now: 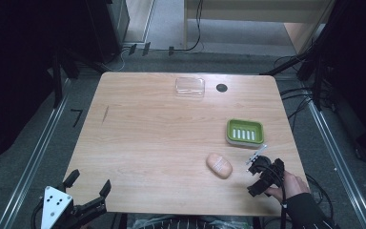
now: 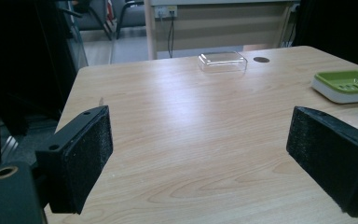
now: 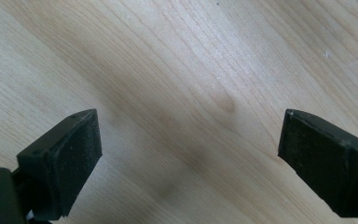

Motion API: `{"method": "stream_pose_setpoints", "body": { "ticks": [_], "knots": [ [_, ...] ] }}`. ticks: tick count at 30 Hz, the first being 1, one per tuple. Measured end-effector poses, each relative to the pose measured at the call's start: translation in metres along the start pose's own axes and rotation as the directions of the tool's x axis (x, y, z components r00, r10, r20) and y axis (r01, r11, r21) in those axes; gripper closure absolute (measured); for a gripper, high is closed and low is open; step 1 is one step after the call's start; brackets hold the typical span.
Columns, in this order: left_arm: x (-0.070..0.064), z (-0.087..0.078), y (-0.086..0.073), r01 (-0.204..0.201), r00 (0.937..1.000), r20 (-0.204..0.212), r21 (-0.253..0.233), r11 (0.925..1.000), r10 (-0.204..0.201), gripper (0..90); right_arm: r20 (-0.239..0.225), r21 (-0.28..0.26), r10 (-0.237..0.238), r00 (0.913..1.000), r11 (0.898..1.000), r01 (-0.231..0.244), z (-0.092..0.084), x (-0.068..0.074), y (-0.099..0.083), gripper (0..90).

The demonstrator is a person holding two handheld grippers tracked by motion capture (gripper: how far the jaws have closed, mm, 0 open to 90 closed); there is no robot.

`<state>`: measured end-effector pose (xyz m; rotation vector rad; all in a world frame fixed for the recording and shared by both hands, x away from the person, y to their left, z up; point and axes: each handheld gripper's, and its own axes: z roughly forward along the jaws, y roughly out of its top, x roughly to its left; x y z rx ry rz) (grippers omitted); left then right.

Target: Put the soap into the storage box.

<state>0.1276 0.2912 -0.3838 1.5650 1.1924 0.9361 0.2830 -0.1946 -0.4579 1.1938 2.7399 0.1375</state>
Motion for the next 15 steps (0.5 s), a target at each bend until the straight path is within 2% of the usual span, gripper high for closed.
{"method": "stream_pose_setpoints", "body": {
  "ticks": [15],
  "knots": [
    [-0.0033, 0.0014, 0.0015, -0.01, 0.9999, -0.003, 0.003, 0.9999, 0.01, 7.2, -0.007, -0.02, -0.012, 0.9999, 1.0, 0.012, -0.0028, 0.0027, 0.0054, 6.3]
  ]
}}
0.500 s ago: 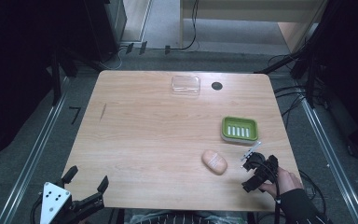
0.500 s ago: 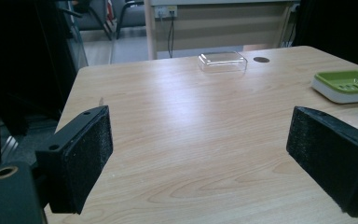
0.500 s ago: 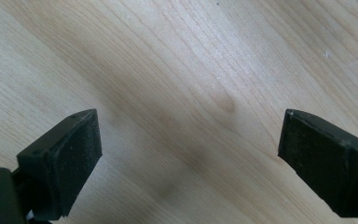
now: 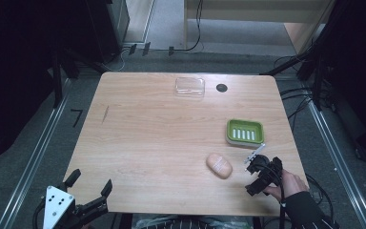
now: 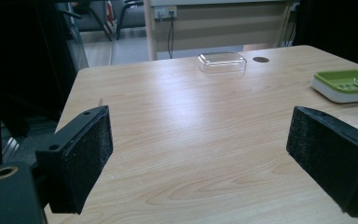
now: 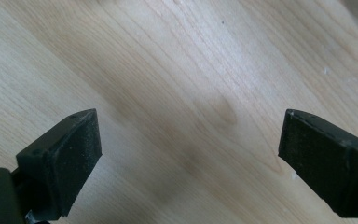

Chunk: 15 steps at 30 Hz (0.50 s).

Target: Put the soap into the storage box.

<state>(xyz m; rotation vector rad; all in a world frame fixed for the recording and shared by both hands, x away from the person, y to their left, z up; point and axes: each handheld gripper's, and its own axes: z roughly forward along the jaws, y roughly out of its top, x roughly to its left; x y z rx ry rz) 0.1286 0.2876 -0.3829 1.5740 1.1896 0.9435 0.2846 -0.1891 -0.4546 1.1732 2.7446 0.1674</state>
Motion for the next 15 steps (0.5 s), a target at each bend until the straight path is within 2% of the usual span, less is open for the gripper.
{"method": "stream_pose_setpoints", "body": {
  "ticks": [4, 9, 12, 15],
  "knots": [
    [-0.001, 0.001, 0.0, 0.002, 1.0, -0.001, -0.001, 1.0, -0.002, 7.2, 0.0, -0.002, -0.024, 0.9997, 1.0, 0.024, -0.002, 0.002, 0.006, 6.2],
    [-0.001, 0.003, 0.001, -0.014, 0.9999, 0.009, 0.006, 0.9999, 0.014, 7.2, 0.002, -0.011, -0.021, 0.9998, 1.0, 0.021, -0.004, 0.004, 0.01, 5.9],
    [0.001, 0.002, 0.0, 0.004, 1.0, 0.008, -0.002, 1.0, -0.004, 7.2, 0.005, -0.023, -0.031, 0.9995, 0.999, 0.031, -0.007, 0.006, 0.015, 5.8],
    [0.001, 0.002, 0.0, -0.001, 0.9999, 0.01, -0.004, 1.0, 0.001, 7.2, 0.005, -0.034, -0.029, 0.9996, 0.999, 0.029, -0.009, 0.007, 0.018, 5.8]
  ]
}}
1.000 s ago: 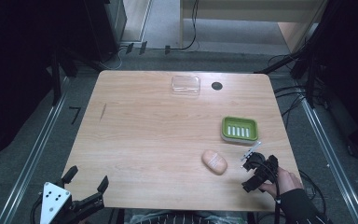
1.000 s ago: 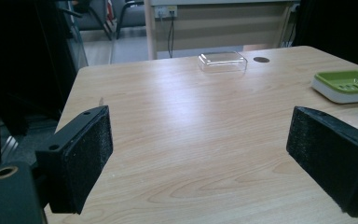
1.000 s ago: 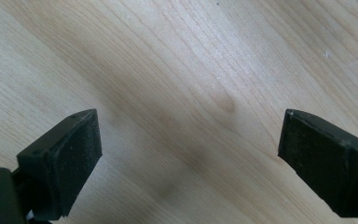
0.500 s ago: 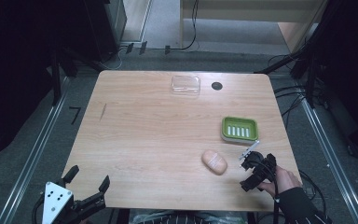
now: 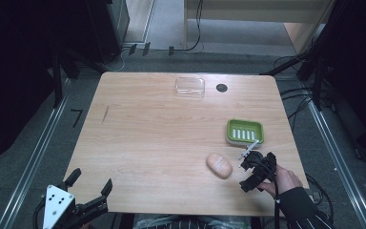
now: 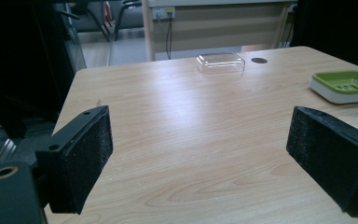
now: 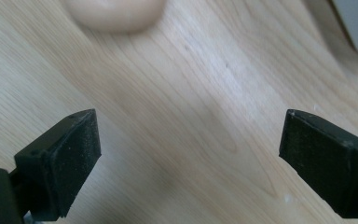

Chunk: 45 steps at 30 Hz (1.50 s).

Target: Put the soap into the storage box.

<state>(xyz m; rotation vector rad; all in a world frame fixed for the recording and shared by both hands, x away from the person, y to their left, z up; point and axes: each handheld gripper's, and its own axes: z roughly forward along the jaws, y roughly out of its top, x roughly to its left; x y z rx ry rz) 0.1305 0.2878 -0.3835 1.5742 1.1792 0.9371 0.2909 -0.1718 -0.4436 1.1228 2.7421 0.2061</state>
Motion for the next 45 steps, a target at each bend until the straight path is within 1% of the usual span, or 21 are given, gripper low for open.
{"method": "stream_pose_setpoints", "body": {
  "ticks": [1, 3, 5, 7, 8, 11, 13, 14, 15, 18, 22, 26, 27, 31, 34, 36, 38, 40, 41, 42, 45],
  "knots": [
    [0.0, 0.0, 0.0, -0.006, 1.0, 0.001, 0.003, 1.0, 0.006, 7.2, -0.01, -0.01, -0.007, 0.9999, 1.0, 0.007, -0.001, 0.001, 0.003, 5.6],
    [-0.001, 0.0, 0.0, -0.013, 0.9999, 0.002, 0.005, 0.9999, 0.013, 7.2, -0.011, -0.014, -0.009, 0.9999, 1.0, 0.009, -0.001, 0.002, 0.005, 5.6],
    [0.0, 0.0, 0.0, 0.002, 1.0, -0.002, 0.002, 1.0, -0.002, 7.2, -0.017, -0.012, -0.017, 0.9997, 1.0, 0.017, -0.001, 0.003, 0.009, 5.5],
    [0.0, 0.001, 0.0, 0.003, 1.0, -0.001, 0.002, 1.0, -0.003, 7.2, -0.016, -0.013, -0.023, 0.9996, 1.0, 0.023, -0.001, 0.005, 0.013, 5.5],
    [-0.002, 0.002, 0.001, -0.011, 0.9999, 0.003, 0.005, 0.9999, 0.011, 7.2, -0.022, -0.02, -0.029, 0.9994, 0.999, 0.028, -0.001, 0.006, 0.017, 5.5],
    [-0.002, 0.002, 0.001, -0.019, 0.9998, 0.002, 0.011, 0.9998, 0.019, 7.2, -0.03, -0.031, -0.031, 0.9991, 0.999, 0.03, -0.003, 0.007, 0.024, 5.5],
    [-0.001, 0.001, 0.001, -0.012, 0.9999, -0.001, 0.009, 0.9999, 0.012, 7.2, -0.033, -0.03, -0.032, 0.9989, 0.999, 0.031, -0.003, 0.007, 0.026, 5.5],
    [0.0, 0.0, 0.0, 0.004, 1.0, -0.005, 0.006, 1.0, -0.004, 7.2, -0.038, -0.03, -0.03, 0.9988, 0.999, 0.029, -0.003, 0.009, 0.031, 5.5],
    [0.0, 0.0, 0.0, 0.004, 1.0, -0.005, 0.006, 1.0, -0.004, 7.2, -0.038, -0.029, -0.041, 0.9984, 0.999, 0.04, -0.002, 0.009, 0.033, 5.5],
    [0.0, -0.001, 0.0, -0.004, 1.0, -0.004, 0.007, 1.0, 0.004, 7.2, -0.048, -0.03, -0.042, 0.998, 0.999, 0.041, -0.001, 0.011, 0.037, 5.6],
    [0.001, -0.002, -0.001, 0.006, 1.0, -0.008, 0.003, 1.0, -0.006, 7.2, -0.059, -0.037, -0.05, 0.997, 0.998, 0.048, -0.001, 0.014, 0.048, 5.7],
    [0.0, -0.001, 0.0, -0.001, 1.0, -0.006, 0.007, 1.0, 0.001, 7.2, -0.064, -0.038, -0.043, 0.997, 0.998, 0.041, 0.001, 0.014, 0.053, 5.7],
    [0.0, 0.0, 0.0, -0.003, 1.0, -0.006, 0.008, 1.0, 0.003, 7.2, -0.071, -0.035, -0.049, 0.9963, 0.998, 0.046, 0.003, 0.013, 0.057, 5.7],
    [0.0, 0.0, 0.0, 0.001, 1.0, -0.008, 0.01, 1.0, -0.001, 7.2, -0.08, -0.022, -0.049, 0.9956, 0.999, 0.047, 0.006, 0.013, 0.061, 5.3],
    [0.0, 0.0, 0.0, 0.0, 1.0, -0.006, 0.007, 1.0, 0.0, 7.2, -0.083, -0.017, -0.049, 0.9953, 0.999, 0.048, 0.009, 0.013, 0.066, 4.9],
    [0.0, -0.001, 0.0, -0.003, 1.0, -0.006, 0.008, 1.0, 0.003, 7.2, -0.079, -0.014, -0.06, 0.9951, 0.998, 0.059, 0.01, 0.014, 0.07, 4.9],
    [0.0, -0.001, 0.0, 0.0, 1.0, -0.008, 0.005, 1.0, 0.0, 7.2, -0.08, -0.016, -0.053, 0.9954, 0.999, 0.051, 0.01, 0.015, 0.071, 4.9],
    [0.001, -0.001, 0.0, 0.006, 0.9999, -0.011, 0.005, 1.0, -0.006, 7.2, -0.084, -0.017, -0.062, 0.9946, 0.998, 0.061, 0.01, 0.016, 0.075, 4.9],
    [0.001, -0.001, -0.001, 0.004, 0.9999, -0.01, 0.005, 1.0, -0.003, 7.2, -0.086, -0.014, -0.055, 0.9948, 0.998, 0.054, 0.011, 0.016, 0.076, 4.7],
    [0.001, -0.001, -0.001, 0.001, 1.0, -0.009, 0.006, 1.0, -0.001, 7.2, -0.091, -0.008, -0.062, 0.9939, 0.998, 0.062, 0.013, 0.017, 0.08, 3.9],
    [0.001, -0.002, -0.001, 0.004, 0.9999, -0.01, 0.005, 1.0, -0.004, 7.2, -0.093, 0.006, -0.069, 0.9932, 0.998, 0.07, 0.015, 0.019, 0.083, 2.8]
  ]
}}
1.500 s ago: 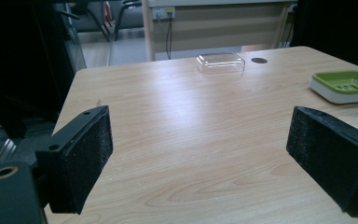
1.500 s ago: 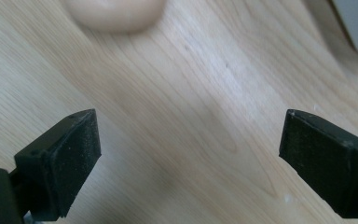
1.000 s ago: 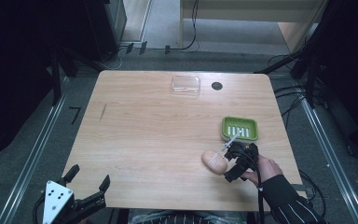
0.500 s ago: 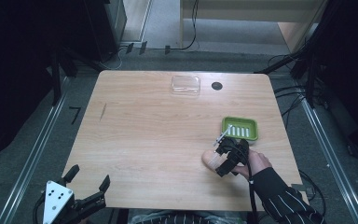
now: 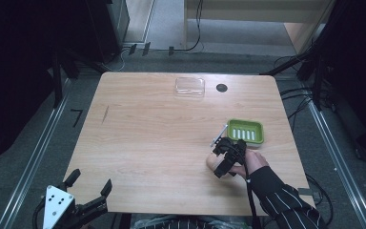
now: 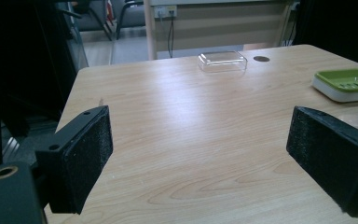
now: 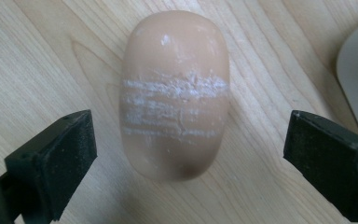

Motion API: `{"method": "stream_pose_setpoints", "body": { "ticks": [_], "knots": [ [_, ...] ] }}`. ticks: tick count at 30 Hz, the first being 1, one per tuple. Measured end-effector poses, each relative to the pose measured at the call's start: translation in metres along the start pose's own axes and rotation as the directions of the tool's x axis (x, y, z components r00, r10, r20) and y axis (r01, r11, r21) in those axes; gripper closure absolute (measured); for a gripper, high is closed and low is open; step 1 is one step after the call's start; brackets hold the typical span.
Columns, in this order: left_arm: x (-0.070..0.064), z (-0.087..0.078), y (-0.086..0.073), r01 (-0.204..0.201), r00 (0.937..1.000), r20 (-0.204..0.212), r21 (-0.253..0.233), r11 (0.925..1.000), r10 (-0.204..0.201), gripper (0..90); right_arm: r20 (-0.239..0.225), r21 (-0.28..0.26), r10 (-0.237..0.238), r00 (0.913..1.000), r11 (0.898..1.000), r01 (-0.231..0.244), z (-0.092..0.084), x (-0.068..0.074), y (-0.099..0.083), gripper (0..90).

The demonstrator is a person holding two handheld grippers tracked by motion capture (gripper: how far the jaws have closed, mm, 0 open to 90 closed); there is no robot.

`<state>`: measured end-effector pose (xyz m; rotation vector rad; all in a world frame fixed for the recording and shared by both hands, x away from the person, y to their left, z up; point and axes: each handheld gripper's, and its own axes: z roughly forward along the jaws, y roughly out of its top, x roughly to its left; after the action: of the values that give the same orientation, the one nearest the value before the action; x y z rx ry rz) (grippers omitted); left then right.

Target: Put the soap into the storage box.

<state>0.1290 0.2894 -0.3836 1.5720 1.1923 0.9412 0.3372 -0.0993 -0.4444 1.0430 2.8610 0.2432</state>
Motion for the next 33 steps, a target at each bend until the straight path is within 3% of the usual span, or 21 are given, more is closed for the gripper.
{"method": "stream_pose_setpoints", "body": {
  "ticks": [9, 16, 21, 25, 33],
  "knots": [
    [0.0, -0.001, 0.0, 0.001, 1.0, -0.002, -0.003, 1.0, -0.001, 7.2, -0.001, 0.042, -0.043, 0.9991, 0.998, 0.043, 0.009, 0.004, 0.012, 1.8],
    [0.0, -0.001, 0.0, -0.002, 1.0, -0.002, 0.001, 1.0, 0.002, 7.2, 0.011, 0.057, -0.045, 0.9989, 0.997, 0.044, 0.015, 0.004, 0.017, 2.1],
    [0.0, -0.002, -0.001, 0.002, 1.0, -0.004, -0.002, 1.0, -0.002, 7.2, 0.012, 0.066, -0.047, 0.9988, 0.997, 0.046, 0.017, 0.004, 0.019, 5.1],
    [0.0, -0.003, -0.001, 0.002, 1.0, -0.008, -0.001, 1.0, -0.002, 7.2, 0.006, 0.068, -0.045, 0.999, 0.997, 0.045, 0.019, 0.003, 0.02, 13.8],
    [0.0, -0.003, -0.001, 0.001, 1.0, -0.009, -0.001, 1.0, -0.001, 7.2, 0.006, 0.067, -0.056, 0.9984, 0.996, 0.056, 0.022, 0.005, 0.021, 17.7]
  ]
}}
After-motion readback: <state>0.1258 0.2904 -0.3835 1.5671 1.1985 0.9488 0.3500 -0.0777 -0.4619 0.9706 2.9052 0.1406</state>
